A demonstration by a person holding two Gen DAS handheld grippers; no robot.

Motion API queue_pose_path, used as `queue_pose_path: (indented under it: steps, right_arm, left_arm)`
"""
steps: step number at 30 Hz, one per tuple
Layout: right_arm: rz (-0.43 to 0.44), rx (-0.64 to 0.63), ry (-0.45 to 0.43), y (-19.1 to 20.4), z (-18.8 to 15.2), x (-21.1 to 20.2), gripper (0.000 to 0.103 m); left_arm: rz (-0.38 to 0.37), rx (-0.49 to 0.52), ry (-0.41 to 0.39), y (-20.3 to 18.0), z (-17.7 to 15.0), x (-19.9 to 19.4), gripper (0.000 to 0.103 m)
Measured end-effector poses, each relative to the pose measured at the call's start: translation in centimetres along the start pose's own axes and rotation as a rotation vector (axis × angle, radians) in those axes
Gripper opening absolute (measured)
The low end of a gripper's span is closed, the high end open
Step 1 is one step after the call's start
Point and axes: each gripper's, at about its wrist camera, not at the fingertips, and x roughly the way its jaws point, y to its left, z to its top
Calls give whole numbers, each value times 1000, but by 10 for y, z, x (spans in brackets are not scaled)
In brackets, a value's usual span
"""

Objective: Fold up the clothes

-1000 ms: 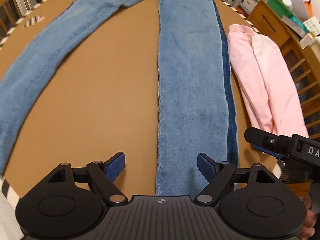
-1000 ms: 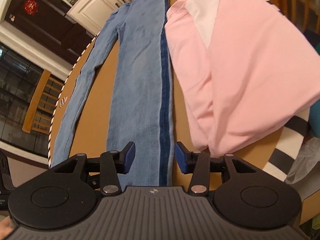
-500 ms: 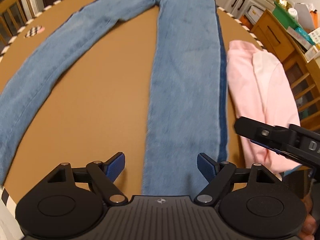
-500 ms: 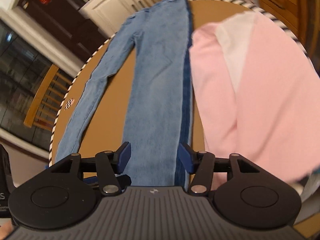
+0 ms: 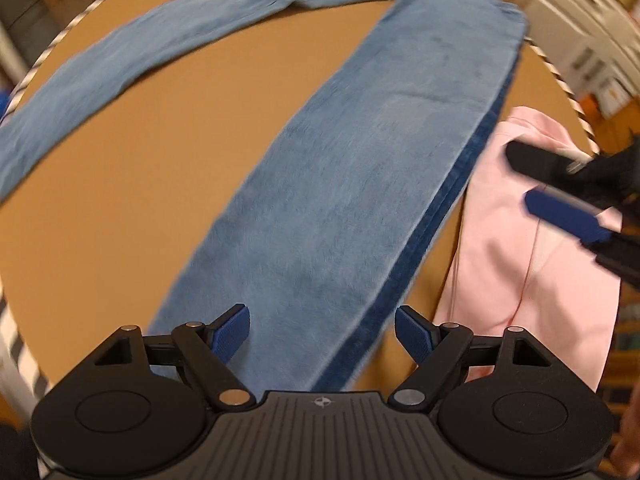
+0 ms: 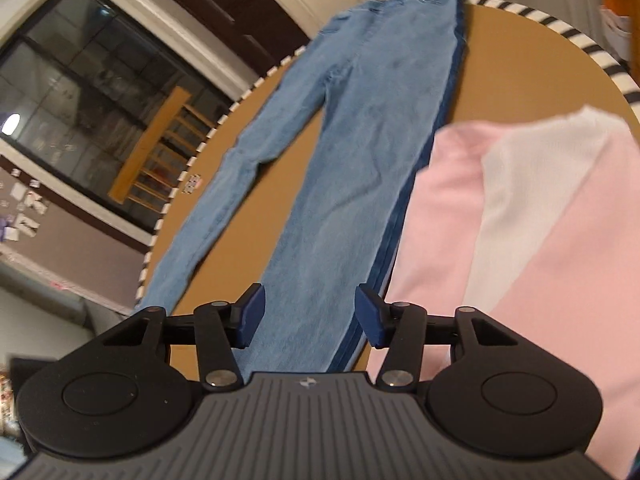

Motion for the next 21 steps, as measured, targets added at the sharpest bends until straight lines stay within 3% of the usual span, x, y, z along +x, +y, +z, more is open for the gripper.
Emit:
queue_pose_path:
  steps: [6, 13, 18, 21]
  right_arm:
    - [40, -7, -5, -6, 36, 5, 53]
    - [-25, -53, -48, -10, 85, 9, 53]
    - [-68, 20, -91, -43, 148, 11, 57]
    - [-62, 101, -99, -74, 194, 21, 64]
  left_arm:
    - [72, -39, -30, 1, -4, -13, 82]
    - [23, -50, -39, 0, 14, -13, 82]
    - [6, -45, -7, -4, 17, -8, 82]
    - [19, -57, 31, -3, 20, 3, 82]
